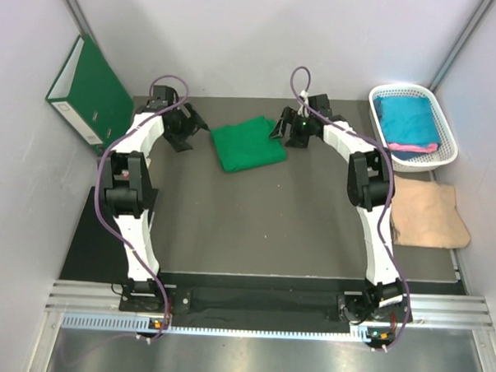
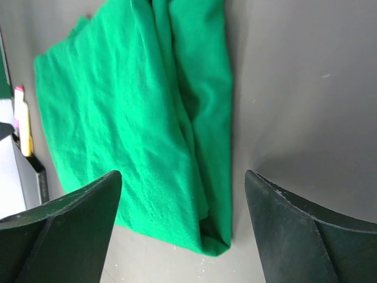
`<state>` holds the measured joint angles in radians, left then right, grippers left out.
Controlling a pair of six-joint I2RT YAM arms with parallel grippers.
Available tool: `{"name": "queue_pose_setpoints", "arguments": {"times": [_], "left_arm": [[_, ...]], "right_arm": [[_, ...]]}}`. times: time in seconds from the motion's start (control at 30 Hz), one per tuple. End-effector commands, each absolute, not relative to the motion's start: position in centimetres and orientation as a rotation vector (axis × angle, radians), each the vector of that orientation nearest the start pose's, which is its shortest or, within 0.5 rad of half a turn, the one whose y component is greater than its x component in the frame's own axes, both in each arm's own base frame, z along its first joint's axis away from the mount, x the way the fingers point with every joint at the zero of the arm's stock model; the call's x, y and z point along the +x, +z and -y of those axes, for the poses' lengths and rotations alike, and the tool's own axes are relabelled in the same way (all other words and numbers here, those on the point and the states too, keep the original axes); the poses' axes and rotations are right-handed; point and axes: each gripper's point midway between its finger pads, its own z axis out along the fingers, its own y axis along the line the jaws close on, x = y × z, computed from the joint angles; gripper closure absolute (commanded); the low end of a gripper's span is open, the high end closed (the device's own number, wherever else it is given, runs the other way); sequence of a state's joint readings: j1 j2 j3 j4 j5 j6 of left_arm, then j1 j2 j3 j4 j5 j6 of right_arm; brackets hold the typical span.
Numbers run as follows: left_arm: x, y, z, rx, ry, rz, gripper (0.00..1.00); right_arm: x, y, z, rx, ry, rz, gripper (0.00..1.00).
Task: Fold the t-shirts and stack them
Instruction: Fold the long partially folded tshirt into a neat square, then put the neatly folded tshirt into the corner of the board with the right arm
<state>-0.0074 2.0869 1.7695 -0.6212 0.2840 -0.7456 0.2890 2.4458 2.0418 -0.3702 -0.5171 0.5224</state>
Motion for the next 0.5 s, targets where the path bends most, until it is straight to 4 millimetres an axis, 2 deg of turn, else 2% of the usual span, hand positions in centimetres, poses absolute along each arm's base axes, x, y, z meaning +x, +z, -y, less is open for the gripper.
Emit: {"name": "queue_pose_setpoints", "arguments": {"times": [0.0,0.03,0.13,0.17,0.2,0.23,0.27,0.3,0.33,0.37,0.4,0.43,0.47], "left_arm": [[50.5,14.5,8.2,-0.764,-0.678,-2.421,0.06],[50.3,14.4,8.1,-0.765,-0.674,-2.425,0.06],[50.0,14.7,8.1,-0.752,-0.671,-2.429,0.06],[49.9,14.9,8.1,-0.746,-0.666,-2.428,0.06],[49.8,14.9,8.1,-0.743,-0.664,-2.430,0.06],[49.7,15.0,8.1,-0.738,-0.663,-2.433,0.06],[49.6,15.0,8.0,-0.738,-0.661,-2.436,0.06],[49.5,15.0,8.2,-0.735,-0.665,-2.438,0.06],[49.4,15.0,8.2,-0.737,-0.668,-2.443,0.06],[49.3,15.1,8.3,-0.735,-0.673,-2.444,0.06],[49.1,14.9,8.2,-0.739,-0.673,-2.449,0.06],[49.1,14.9,8.3,-0.736,-0.681,-2.450,0.06],[49.1,14.9,8.4,-0.733,-0.684,-2.449,0.06]], "right_arm": [[53.1,4.5,-29.0,-0.053,0.981,-2.493,0.18],[52.8,4.2,-29.3,-0.062,0.975,-2.505,0.19],[51.7,3.0,-29.9,-0.094,0.944,-2.549,0.38],[51.4,2.6,-29.9,-0.095,0.939,-2.562,0.60],[51.0,2.3,-30.1,-0.096,0.937,-2.576,0.75],[50.4,1.6,-29.9,-0.087,0.934,-2.604,0.87],[50.2,2.1,-29.9,-0.095,0.932,-2.598,0.97],[49.8,2.3,-29.7,-0.098,0.924,-2.599,0.98],[49.0,1.6,-29.3,-0.093,0.910,-2.615,0.99],[48.9,3.1,-29.0,-0.097,0.893,-2.589,1.00],[48.5,3.3,-28.7,-0.111,0.884,-2.587,1.00],[47.5,2.8,-28.2,-0.115,0.866,-2.615,1.00],[47.0,3.9,-27.7,-0.127,0.845,-2.616,1.00]]}}
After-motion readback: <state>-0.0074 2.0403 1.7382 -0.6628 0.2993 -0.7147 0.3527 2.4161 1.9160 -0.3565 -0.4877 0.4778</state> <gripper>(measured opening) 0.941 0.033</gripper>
